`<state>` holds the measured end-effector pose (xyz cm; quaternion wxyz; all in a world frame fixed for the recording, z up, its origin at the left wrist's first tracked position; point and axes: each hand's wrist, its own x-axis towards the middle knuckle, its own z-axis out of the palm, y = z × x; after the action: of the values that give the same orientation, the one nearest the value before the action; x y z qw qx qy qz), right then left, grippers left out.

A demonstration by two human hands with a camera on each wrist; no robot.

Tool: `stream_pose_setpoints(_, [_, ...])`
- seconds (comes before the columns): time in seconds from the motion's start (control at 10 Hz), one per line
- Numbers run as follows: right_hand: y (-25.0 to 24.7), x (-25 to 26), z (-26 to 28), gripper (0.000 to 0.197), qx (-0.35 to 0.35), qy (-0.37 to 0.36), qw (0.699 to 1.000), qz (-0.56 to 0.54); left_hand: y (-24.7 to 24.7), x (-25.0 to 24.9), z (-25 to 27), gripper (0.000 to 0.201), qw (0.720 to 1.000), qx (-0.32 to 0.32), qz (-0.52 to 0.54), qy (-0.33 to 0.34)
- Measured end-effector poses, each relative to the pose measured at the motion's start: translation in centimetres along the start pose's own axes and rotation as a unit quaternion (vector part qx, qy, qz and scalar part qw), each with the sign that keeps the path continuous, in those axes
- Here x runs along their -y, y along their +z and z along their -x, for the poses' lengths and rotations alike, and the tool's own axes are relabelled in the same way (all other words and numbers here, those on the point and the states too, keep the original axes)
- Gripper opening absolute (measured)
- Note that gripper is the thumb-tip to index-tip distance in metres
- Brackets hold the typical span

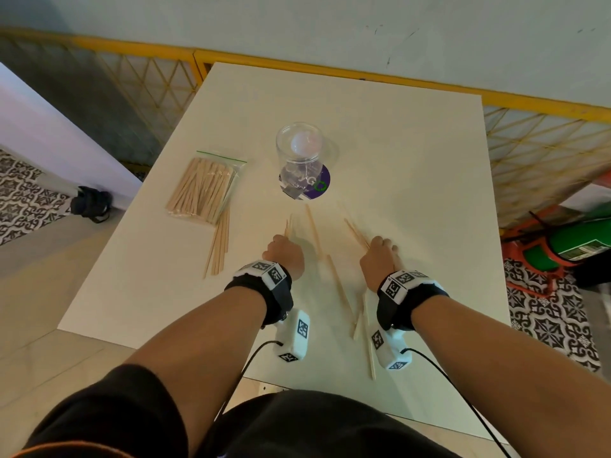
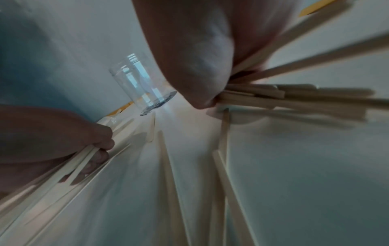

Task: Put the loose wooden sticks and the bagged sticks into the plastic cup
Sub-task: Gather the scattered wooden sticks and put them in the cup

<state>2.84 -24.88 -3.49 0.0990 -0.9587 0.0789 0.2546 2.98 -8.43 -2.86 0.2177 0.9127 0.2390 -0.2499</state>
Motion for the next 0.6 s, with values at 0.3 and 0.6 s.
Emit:
stream_pose_setpoints(0.3, [-3.4, 1.3, 0.6, 0.018, -0.009, -0.028, 0.995, -0.1, -1.4, 1.1, -0.8, 0.041, 0.97, -0.021, 0.239, 0.046])
stream_pose_setpoints(0.6, [-6.3, -0.2, 1.0, 0.03, -0.131, -0.101, 0.935, -0.314, -3.0, 0.7, -0.4, 0.018, 0.919, -0.091, 0.36, 0.131])
